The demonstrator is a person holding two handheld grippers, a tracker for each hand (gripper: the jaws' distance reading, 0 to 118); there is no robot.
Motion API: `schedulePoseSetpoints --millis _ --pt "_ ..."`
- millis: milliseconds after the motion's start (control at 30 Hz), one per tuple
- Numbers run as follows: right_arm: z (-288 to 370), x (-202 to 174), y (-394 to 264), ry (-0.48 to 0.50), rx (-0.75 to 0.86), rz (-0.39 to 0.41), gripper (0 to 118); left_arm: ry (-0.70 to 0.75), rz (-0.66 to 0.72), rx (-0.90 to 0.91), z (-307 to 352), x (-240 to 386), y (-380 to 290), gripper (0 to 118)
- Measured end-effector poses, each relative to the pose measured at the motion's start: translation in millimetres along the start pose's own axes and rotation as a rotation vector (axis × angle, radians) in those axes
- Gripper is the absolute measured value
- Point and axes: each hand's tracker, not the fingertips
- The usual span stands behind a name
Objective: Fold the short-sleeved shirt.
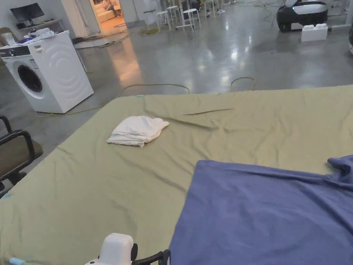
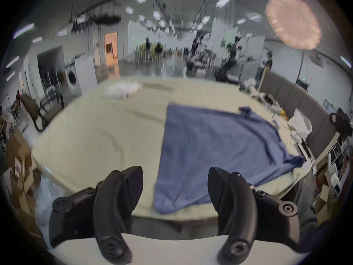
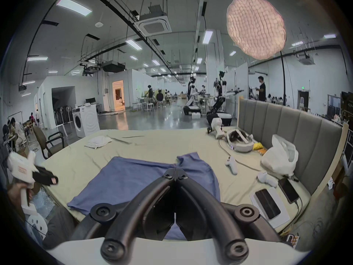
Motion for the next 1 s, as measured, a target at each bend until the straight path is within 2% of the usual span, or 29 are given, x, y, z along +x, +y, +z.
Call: schedulePoseSetpoints --millis 200,367,400,467,500,600,667,733,767,800,833,867,900,1000 --pt "-1 4 -12 -0.023 -0.072 -0.046 0 -0.019 0.116 -0.267 -74 -30 -37 77" --pt "-1 10 -17 -0.049 -0.106 -0.076 0 -0.016 0.095 -0.303 -103 -33 -36 71" --pt "0 13 -17 -0.053 -0.109 -0.081 0 -0.023 0.094 -0.313 -107 -33 -33 66" --pt "2 14 -19 -0.069 -0.117 -0.085 0 -0.022 0.084 -0.335 -117 -29 -33 40" --pt "3 15 -20 -0.079 -0.121 -0.083 0 -0.004 0.06 -0.364 -123 -30 -36 34" --pt "6 21 -23 -0.112 -0.143 -0.078 0 0.008 -0.012 -0.374 -125 -22 -33 24" --pt "6 28 -26 -0.128 -0.163 -0.081 0 0.007 -0.053 -0.383 -118 -6 -33 13" --pt "-1 36 -30 -0.176 -0.227 -0.076 1 0.008 -0.123 -0.408 -122 0 -33 10" --pt "-9 41 -32 -0.217 -0.299 -0.076 7 0.018 -0.157 -0.417 -132 -5 -36 10" --pt "-18 52 -37 -0.242 -0.368 -0.079 24 0.025 -0.178 -0.426 -135 -4 -36 10" --pt "-25 61 -45 -0.245 -0.406 -0.088 51 0.058 -0.212 -0.426 -138 -5 -36 10" --pt "-32 70 -54 -0.239 -0.411 -0.116 65 0.063 -0.227 -0.432 -141 -4 -38 10" --pt "-40 84 -66 -0.229 -0.456 -0.151 67 0.065 -0.222 -0.436 -138 14 -41 10" --pt "-68 118 -101 -0.258 -0.595 -0.237 66 0.071 -0.212 -0.444 -137 11 -39 10"
